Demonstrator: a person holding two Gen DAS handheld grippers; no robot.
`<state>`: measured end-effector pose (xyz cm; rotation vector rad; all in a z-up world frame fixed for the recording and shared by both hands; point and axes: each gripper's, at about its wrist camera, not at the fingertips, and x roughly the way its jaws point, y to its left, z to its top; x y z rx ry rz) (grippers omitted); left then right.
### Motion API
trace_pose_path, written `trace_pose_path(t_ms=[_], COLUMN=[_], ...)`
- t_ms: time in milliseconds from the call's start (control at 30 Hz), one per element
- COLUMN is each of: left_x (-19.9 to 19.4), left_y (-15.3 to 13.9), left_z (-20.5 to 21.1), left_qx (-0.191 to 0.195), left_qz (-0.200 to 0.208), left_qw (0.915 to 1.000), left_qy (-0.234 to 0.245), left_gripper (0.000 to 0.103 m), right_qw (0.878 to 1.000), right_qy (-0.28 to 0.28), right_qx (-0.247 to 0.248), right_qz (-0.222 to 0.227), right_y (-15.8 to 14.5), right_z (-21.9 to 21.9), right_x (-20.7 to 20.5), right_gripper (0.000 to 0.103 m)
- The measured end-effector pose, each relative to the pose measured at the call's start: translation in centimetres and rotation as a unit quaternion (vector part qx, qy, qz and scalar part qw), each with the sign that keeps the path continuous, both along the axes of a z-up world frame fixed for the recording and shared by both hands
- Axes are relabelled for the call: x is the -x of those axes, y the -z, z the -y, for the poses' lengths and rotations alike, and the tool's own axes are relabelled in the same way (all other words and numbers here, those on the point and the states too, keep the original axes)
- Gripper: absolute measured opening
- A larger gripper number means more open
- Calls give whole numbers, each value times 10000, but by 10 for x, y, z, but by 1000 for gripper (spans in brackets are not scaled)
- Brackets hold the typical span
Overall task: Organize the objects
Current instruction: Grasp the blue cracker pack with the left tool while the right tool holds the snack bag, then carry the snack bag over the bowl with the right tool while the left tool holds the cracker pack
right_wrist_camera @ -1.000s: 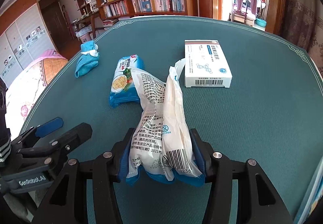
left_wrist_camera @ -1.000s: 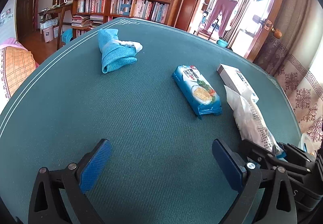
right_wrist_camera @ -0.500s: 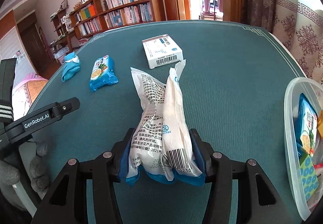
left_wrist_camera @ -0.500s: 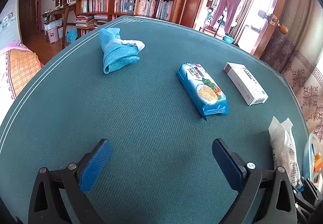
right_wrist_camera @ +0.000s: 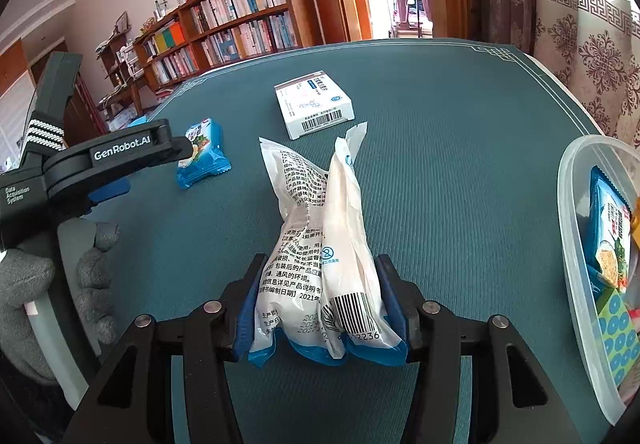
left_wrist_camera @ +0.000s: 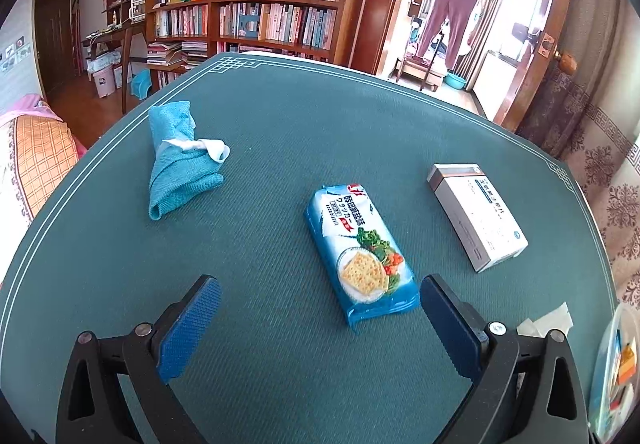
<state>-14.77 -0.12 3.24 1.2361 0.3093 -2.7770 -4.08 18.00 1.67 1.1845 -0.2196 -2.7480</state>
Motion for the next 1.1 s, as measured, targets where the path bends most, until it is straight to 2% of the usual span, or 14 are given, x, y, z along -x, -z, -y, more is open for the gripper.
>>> trace_pose_path(t_ms=[400, 700, 867, 967, 1033, 1100], left_x=[31, 31, 29, 27, 25, 23], left_y=[13, 16, 15, 14, 14, 13], left_z=[-7, -3, -3, -4, -2, -1], left_qx=[183, 19, 89, 105, 38, -47], left_qz=[94, 108, 61, 23, 14, 11], left_qw=[9997, 9999, 9998, 9997, 9995, 9993], left_qy=[-133, 3, 137, 222, 313, 359], left_gripper=[102, 91, 74, 61, 47, 45], right_qw=[10000, 10000, 10000, 10000, 10000, 10000], right_qy=[0, 1, 2, 3, 4, 4], right_qx=[-2, -4, -10, -18, -20, -22], right_qz=[0, -2, -4, -4, -4, -4], right_y=[0, 0, 0, 0, 0, 0], right_z=[0, 1, 1, 1, 1, 2], right_x=[0, 0, 0, 0, 0, 0], right_gripper=[55, 55, 55, 55, 55, 55])
